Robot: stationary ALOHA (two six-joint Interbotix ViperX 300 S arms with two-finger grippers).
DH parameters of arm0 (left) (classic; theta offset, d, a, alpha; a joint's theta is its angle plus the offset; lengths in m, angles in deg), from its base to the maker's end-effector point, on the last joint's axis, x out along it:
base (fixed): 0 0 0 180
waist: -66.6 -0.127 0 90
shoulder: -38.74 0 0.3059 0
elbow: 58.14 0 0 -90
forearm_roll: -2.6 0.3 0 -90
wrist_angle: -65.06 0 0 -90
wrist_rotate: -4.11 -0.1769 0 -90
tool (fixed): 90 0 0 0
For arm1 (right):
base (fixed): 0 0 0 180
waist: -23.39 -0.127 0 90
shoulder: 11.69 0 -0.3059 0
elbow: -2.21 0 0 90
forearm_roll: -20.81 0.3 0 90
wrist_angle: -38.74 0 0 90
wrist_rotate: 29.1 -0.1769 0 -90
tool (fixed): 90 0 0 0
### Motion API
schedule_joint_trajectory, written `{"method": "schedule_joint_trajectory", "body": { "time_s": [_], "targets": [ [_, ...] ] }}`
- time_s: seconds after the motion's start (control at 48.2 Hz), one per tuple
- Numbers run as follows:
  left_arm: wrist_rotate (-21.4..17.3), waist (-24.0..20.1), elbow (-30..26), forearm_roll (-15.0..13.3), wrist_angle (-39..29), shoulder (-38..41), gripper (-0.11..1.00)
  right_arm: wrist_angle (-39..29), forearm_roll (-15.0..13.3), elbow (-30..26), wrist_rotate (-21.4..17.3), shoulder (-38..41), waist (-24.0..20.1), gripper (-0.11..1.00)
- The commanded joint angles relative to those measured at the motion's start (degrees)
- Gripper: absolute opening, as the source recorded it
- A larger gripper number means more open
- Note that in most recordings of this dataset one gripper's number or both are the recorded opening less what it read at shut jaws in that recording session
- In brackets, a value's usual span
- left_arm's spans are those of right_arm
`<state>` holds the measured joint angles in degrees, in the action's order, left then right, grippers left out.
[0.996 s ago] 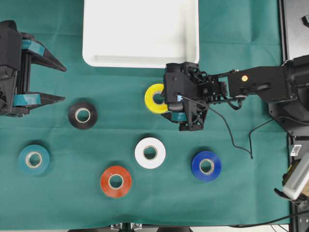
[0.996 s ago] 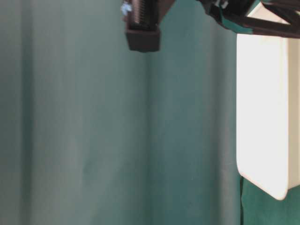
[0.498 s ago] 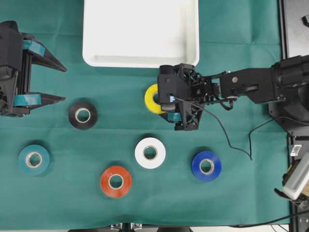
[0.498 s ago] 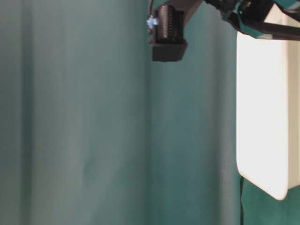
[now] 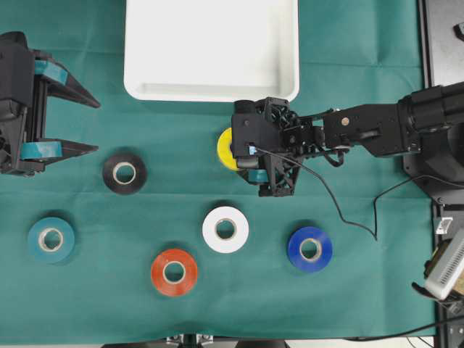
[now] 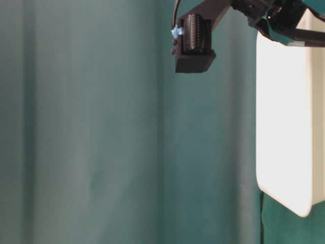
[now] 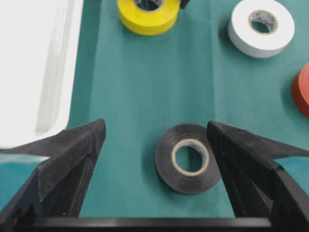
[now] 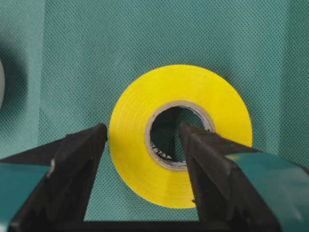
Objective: Put the tape alternately from left to right into the white case.
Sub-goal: 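Lower the right gripper onto the yellow tape and grasp it, then lift the yellow tape and carry it into the white tray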
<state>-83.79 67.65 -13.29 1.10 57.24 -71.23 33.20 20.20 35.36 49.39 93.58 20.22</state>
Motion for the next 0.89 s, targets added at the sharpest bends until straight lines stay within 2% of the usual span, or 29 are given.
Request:
{"method": "schedule_joint_trajectory", "body": {
  "time_s": [0.0,0.083,0.207,0.249,0.56,0.871],
  "targets": [
    [0.09,0.18,-0.62,-0.18,0.35,-0.18,0.66,0.35,-0.09,-0.79,-0.09,-0.62,-0.09,0.67],
    [0.09,0.18,-0.53,-0.09,0.35,-0.26,0.66,0.26,-0.18,-0.7,-0.09,-0.44,0.0,0.58],
    [0.09,0.18,-0.35,-0.09,0.35,-0.18,0.66,0.09,-0.18,-0.88,-0.09,-0.44,0.0,0.31],
    [0.09,0.18,-0.35,-0.18,0.44,-0.18,0.66,0.0,-0.18,-1.05,0.0,-0.35,0.0,0.26],
    [0.09,0.18,-0.35,-0.18,0.18,-0.26,0.66,-1.85,-0.26,-2.72,0.09,-1.32,-0.26,0.26],
    [0.09,0.18,-0.09,-0.18,0.18,-0.26,0.66,-5.8,-0.26,-5.19,0.0,-9.32,-1.05,0.26]
  ]
}}
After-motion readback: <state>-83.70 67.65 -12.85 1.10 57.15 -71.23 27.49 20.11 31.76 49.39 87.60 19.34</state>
